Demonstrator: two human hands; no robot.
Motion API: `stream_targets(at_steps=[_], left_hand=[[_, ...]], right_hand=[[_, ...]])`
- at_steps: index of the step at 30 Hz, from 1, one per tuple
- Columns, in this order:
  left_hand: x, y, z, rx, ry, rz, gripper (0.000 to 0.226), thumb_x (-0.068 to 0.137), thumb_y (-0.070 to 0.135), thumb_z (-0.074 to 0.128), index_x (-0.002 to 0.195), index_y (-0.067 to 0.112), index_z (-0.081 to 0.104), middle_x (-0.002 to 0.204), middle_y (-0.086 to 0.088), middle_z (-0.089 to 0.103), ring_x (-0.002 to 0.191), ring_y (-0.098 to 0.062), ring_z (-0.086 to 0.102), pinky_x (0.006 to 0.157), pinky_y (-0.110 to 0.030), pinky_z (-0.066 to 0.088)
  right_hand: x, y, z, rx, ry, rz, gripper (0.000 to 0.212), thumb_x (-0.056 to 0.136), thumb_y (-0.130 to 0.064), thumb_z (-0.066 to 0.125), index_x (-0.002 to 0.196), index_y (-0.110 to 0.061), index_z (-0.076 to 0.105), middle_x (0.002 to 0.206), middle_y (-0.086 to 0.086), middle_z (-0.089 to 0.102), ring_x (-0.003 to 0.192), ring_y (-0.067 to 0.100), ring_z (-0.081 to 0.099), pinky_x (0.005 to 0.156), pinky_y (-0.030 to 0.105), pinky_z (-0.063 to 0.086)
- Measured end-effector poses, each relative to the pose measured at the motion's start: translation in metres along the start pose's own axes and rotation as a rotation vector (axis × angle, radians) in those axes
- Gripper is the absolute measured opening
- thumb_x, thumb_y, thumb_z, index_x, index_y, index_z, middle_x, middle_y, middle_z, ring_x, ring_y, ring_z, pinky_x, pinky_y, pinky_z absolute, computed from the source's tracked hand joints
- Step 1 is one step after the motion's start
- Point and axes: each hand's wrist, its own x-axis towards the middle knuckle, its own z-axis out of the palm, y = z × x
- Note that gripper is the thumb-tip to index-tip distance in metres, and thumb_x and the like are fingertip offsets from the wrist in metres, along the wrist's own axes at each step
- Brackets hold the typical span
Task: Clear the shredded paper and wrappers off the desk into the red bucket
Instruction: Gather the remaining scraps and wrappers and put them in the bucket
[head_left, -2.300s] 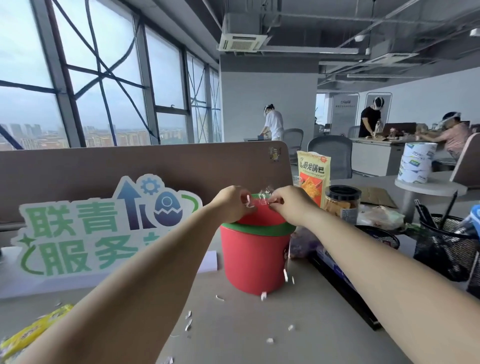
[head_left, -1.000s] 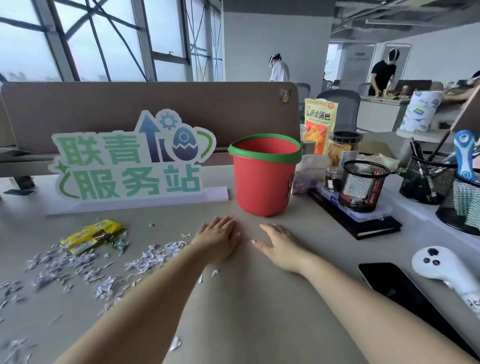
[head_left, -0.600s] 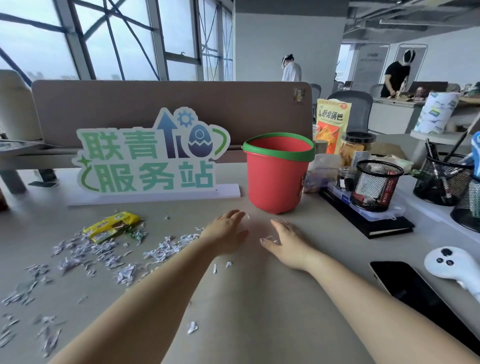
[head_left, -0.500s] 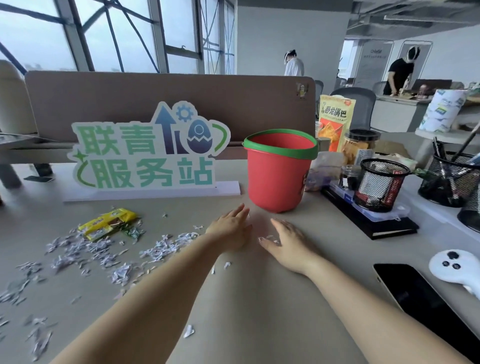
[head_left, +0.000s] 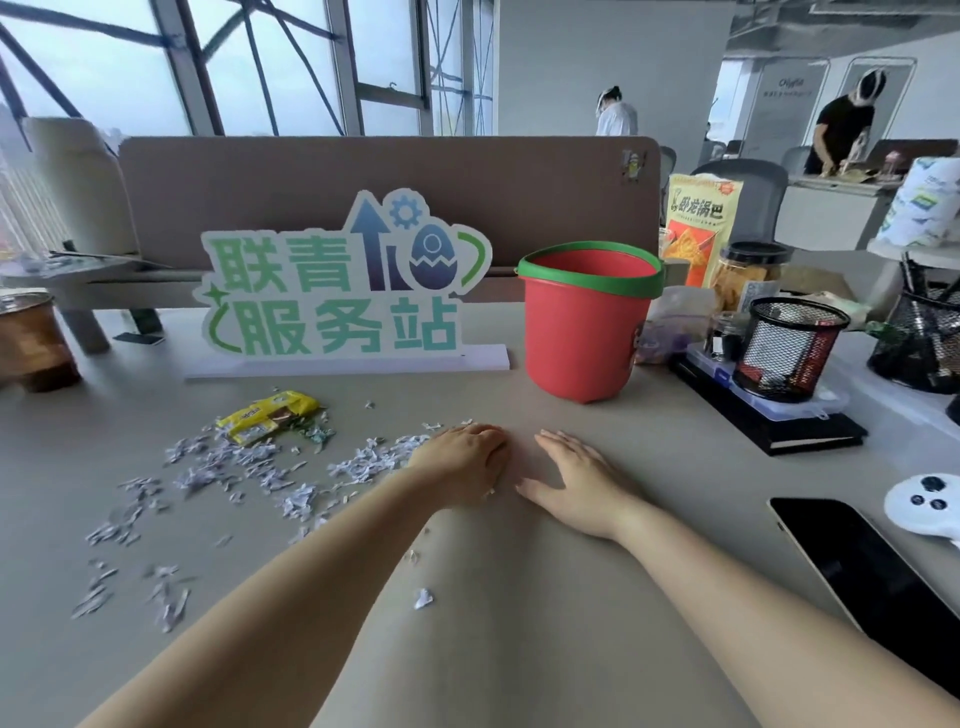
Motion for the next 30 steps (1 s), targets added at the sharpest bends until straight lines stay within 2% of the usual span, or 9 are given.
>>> stream_targets(at_steps=[5, 8, 11, 13, 16, 19, 23, 26, 30], left_hand=[[-0.049, -0.014, -0.01, -0.092, 0.035, -0.022, 0.034, 0.094, 0.025, 0.042, 0.123, 0.019, 0.058, 0.135, 0.0, 0.055, 0.125, -0.02, 0.049, 0.106, -0.032, 0.037], [-0.079, -0.028, -0.015, -0.128, 0.073, 0.011, 0.047, 0.087, 0.04, 0.039, 0.12, 0.016, 0.06, 0.132, -0.004, 0.057, 0.125, -0.022, 0.05, 0.106, -0.032, 0.038], [-0.112, -0.052, -0.018, -0.008, 0.068, -0.077, 0.078, 0.074, 0.065, 0.023, 0.141, 0.027, 0.036, 0.155, 0.002, 0.026, 0.143, -0.017, 0.023, 0.117, -0.034, 0.02], [-0.13, -0.069, -0.016, 0.063, 0.081, -0.232, 0.071, 0.082, 0.065, 0.024, 0.146, 0.034, 0.018, 0.159, 0.008, 0.006, 0.147, -0.015, 0.005, 0.121, -0.038, 0.007], [-0.15, -0.083, -0.014, 0.081, 0.061, -0.42, 0.062, 0.092, 0.059, 0.024, 0.147, 0.036, 0.006, 0.158, 0.009, -0.006, 0.147, -0.015, -0.007, 0.12, -0.039, -0.004], [-0.151, -0.089, -0.01, 0.044, 0.027, -0.502, 0.068, 0.089, 0.065, 0.019, 0.147, 0.035, 0.003, 0.158, 0.008, -0.006, 0.146, -0.013, -0.007, 0.12, -0.039, -0.004], [-0.129, -0.097, -0.01, 0.036, 0.047, -0.509, 0.073, 0.087, 0.069, 0.016, 0.148, 0.031, 0.004, 0.159, 0.009, -0.001, 0.146, -0.01, -0.006, 0.121, -0.037, -0.002], [-0.112, -0.107, -0.01, 0.025, 0.063, -0.489, 0.071, 0.088, 0.067, 0.015, 0.148, 0.03, 0.007, 0.158, 0.011, 0.004, 0.146, -0.008, -0.003, 0.121, -0.036, 0.0], [-0.097, -0.117, -0.015, -0.003, 0.074, -0.445, 0.062, 0.093, 0.059, 0.02, 0.147, 0.03, 0.014, 0.158, 0.011, 0.012, 0.146, -0.007, 0.004, 0.12, -0.032, 0.003]], right_hand=[[-0.013, -0.04, 0.016, 0.062, -0.049, -0.066, 0.077, 0.082, -0.06, 0.05, 0.144, -0.02, 0.028, 0.155, -0.002, 0.026, 0.143, 0.012, 0.021, 0.118, 0.03, 0.017], [-0.021, -0.055, 0.017, 0.227, -0.12, -0.091, 0.071, 0.082, -0.049, 0.06, 0.142, -0.025, 0.031, 0.15, -0.003, 0.034, 0.134, 0.01, 0.037, 0.11, 0.024, 0.027], [-0.019, -0.056, 0.01, 0.317, -0.116, -0.052, 0.07, 0.084, -0.043, 0.061, 0.143, -0.022, 0.031, 0.151, -0.001, 0.032, 0.13, 0.016, 0.043, 0.107, 0.025, 0.031], [-0.011, -0.055, 0.009, 0.246, -0.09, -0.018, 0.074, 0.085, -0.048, 0.056, 0.145, -0.018, 0.025, 0.155, 0.002, 0.025, 0.135, 0.02, 0.038, 0.113, 0.029, 0.027], [0.004, -0.061, 0.019, 0.021, -0.115, -0.016, 0.083, 0.086, -0.059, 0.042, 0.148, -0.015, 0.009, 0.159, 0.004, 0.006, 0.146, 0.019, 0.01, 0.119, 0.032, 0.009], [0.019, -0.068, 0.027, -0.059, -0.117, -0.001, 0.089, 0.084, -0.066, 0.038, 0.148, -0.017, 0.0, 0.159, 0.001, -0.004, 0.147, 0.017, -0.002, 0.119, 0.034, 0.003], [0.051, -0.075, 0.031, -0.052, -0.099, 0.026, 0.093, 0.083, -0.068, 0.037, 0.148, -0.013, 0.0, 0.159, 0.004, -0.003, 0.147, 0.018, -0.001, 0.119, 0.034, 0.002], [0.066, -0.083, 0.034, -0.082, -0.127, -0.044, 0.082, 0.087, -0.061, 0.038, 0.148, -0.014, 0.009, 0.159, 0.002, 0.006, 0.147, 0.016, 0.006, 0.117, 0.029, 0.005], [0.066, -0.096, 0.033, 0.003, -0.191, -0.216, 0.062, 0.093, -0.041, 0.043, 0.147, -0.019, 0.021, 0.158, -0.001, 0.017, 0.145, 0.011, 0.014, 0.115, 0.024, 0.009]])
